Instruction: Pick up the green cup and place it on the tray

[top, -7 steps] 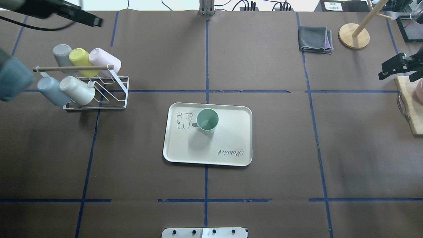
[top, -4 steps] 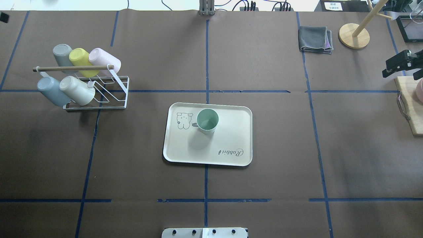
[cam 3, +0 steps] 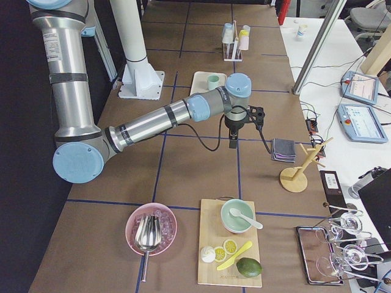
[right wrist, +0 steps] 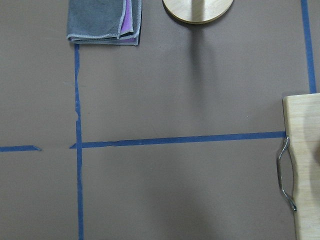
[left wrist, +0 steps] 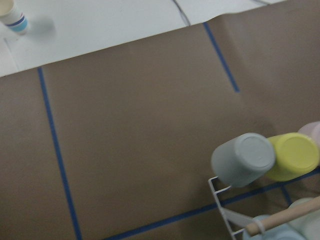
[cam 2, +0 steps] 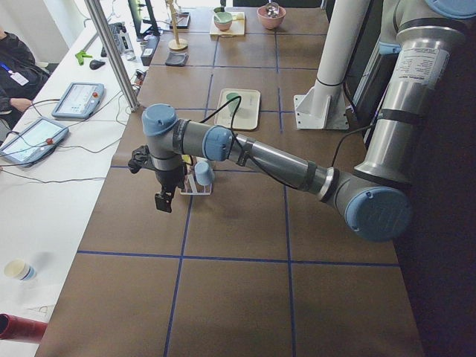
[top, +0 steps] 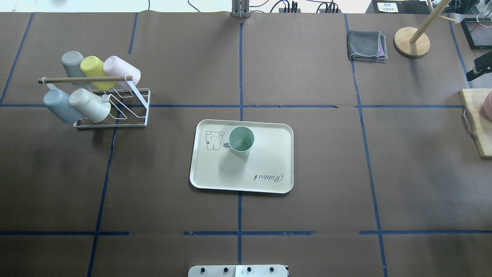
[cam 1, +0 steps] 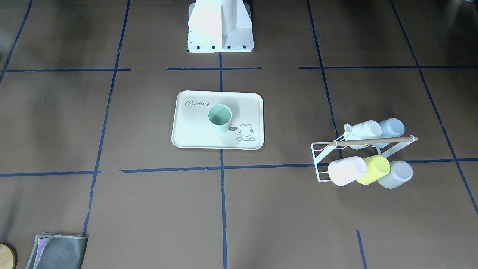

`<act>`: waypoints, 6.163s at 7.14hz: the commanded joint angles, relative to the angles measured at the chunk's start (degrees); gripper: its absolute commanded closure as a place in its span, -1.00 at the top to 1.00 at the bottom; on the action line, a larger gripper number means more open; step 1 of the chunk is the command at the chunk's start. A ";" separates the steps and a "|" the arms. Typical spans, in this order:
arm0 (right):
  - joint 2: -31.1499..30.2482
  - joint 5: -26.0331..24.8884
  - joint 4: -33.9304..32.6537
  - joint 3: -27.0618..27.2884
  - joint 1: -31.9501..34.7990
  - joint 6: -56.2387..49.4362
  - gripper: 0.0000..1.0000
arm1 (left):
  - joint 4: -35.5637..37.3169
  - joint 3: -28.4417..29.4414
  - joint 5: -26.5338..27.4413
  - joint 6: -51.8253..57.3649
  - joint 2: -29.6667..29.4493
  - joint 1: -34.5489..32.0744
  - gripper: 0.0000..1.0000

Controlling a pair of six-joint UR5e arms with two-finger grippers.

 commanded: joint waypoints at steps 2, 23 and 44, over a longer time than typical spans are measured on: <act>-0.19 4.09 0.00 -9.70 8.52 -15.28 1.00 | 1.60 0.40 -3.81 0.81 5.75 -1.50 1.00; -3.71 -2.23 0.27 -15.89 14.88 -29.32 1.00 | -4.64 7.43 -6.04 11.54 11.21 -4.05 1.00; -3.71 -2.31 0.27 -15.81 14.88 -29.23 1.00 | -10.24 6.99 -6.04 0.22 10.06 -6.07 1.00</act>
